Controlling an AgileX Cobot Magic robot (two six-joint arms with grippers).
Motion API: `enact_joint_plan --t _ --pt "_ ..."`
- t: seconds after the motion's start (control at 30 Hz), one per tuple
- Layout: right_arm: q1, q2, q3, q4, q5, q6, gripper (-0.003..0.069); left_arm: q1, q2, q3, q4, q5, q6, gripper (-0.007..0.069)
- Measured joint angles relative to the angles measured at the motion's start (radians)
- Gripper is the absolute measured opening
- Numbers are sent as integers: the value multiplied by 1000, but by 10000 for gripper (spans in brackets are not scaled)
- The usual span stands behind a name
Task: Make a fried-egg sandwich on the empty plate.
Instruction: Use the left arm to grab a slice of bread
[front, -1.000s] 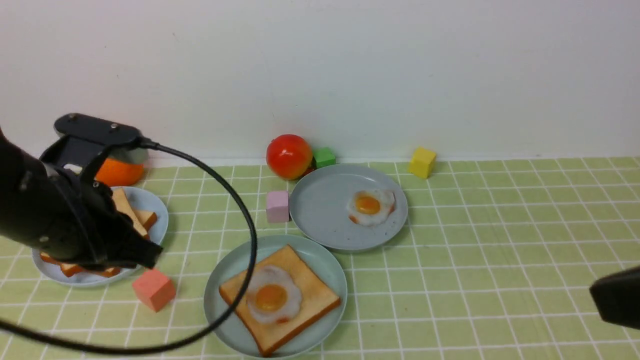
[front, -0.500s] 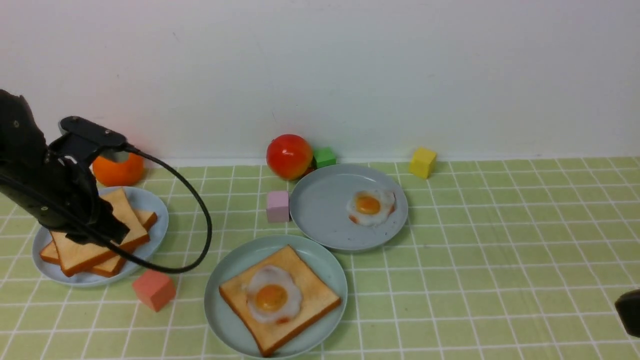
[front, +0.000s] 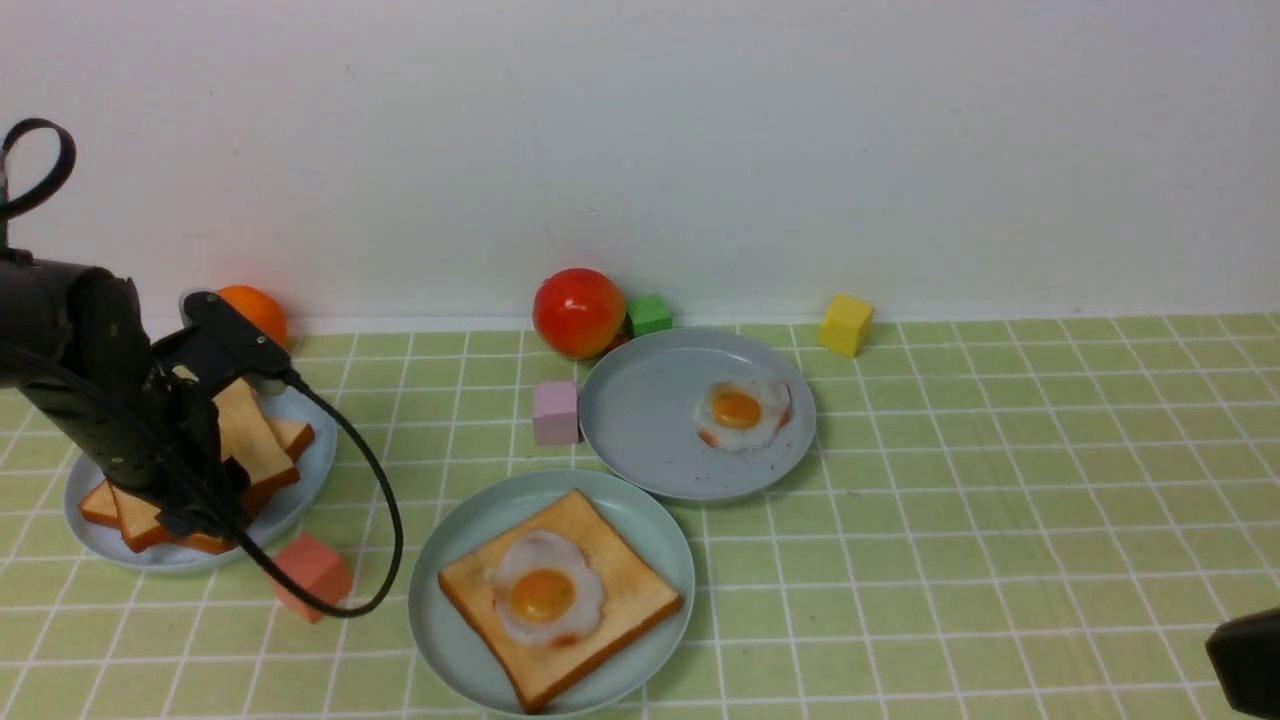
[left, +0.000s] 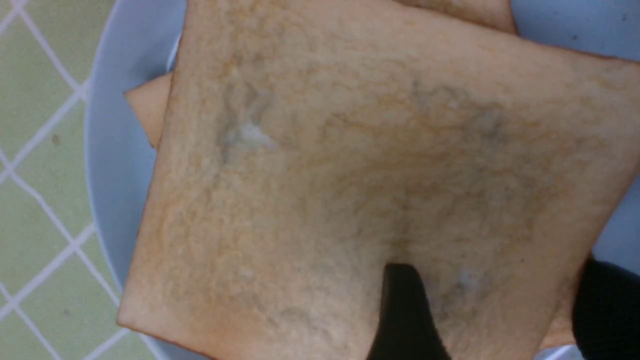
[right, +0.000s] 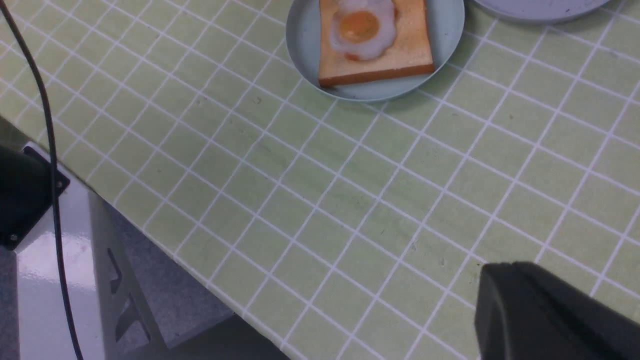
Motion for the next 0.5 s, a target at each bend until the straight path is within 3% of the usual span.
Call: enact_joint_plan --t 0.13,0.3,0.37,0.5 --pt "0 0 0 5 0 0 -3 0 12 -5 29 -24 0 421" --pt "0 0 0 10 0 0 1 0 21 -9 42 -33 1 307" --pt "0 0 0 12 -1 0 1 -1 27 -9 46 -39 6 208" --pt "0 0 0 16 -1 0 2 -1 25 -9 48 -42 8 168"
